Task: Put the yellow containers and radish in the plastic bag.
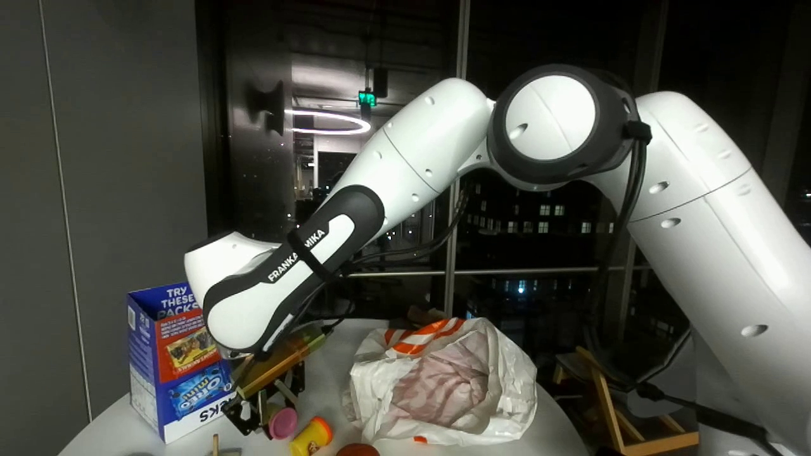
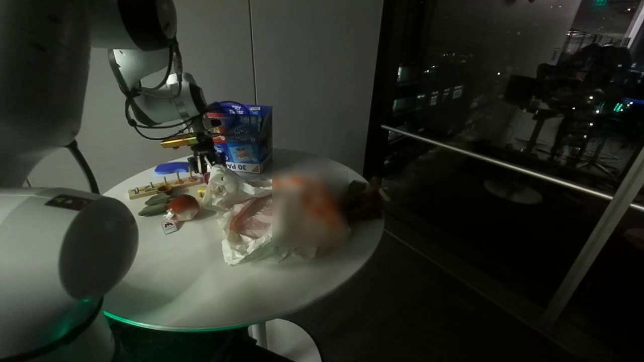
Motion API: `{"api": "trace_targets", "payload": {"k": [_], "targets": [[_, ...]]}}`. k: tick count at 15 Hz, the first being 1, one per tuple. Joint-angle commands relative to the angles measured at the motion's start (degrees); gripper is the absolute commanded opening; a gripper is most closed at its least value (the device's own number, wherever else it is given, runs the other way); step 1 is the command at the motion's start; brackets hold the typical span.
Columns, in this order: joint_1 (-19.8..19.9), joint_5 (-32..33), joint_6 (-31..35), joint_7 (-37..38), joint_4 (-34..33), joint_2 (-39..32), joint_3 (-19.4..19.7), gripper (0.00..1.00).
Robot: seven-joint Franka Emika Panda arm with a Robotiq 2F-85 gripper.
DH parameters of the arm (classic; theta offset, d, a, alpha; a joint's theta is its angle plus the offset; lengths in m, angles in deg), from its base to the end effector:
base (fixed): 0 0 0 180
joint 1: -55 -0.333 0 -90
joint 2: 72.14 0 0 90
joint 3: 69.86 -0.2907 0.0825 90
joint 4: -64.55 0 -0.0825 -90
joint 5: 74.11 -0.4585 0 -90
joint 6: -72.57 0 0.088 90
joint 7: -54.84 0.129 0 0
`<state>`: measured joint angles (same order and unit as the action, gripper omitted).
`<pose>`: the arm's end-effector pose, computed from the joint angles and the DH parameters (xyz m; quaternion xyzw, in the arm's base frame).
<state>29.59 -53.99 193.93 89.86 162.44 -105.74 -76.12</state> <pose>0.6034 0.3445 0.1489 0.9880 0.0683 -0.0091 0.1380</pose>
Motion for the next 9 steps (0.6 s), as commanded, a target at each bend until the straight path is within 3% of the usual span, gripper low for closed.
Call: {"api": "trace_targets", "payload": {"k": [1, 4, 9], "targets": [[-2.5, 3.7, 0.7, 3.6, 1.4, 6.4, 2.2, 0.23], [-2.8, 7.2, -1.3, 11.1, 3.7, 13.2, 3.6, 0.23], [0.3, 12.6, -6.9, 23.4, 11.2, 24.2, 3.5, 0.23]]}}
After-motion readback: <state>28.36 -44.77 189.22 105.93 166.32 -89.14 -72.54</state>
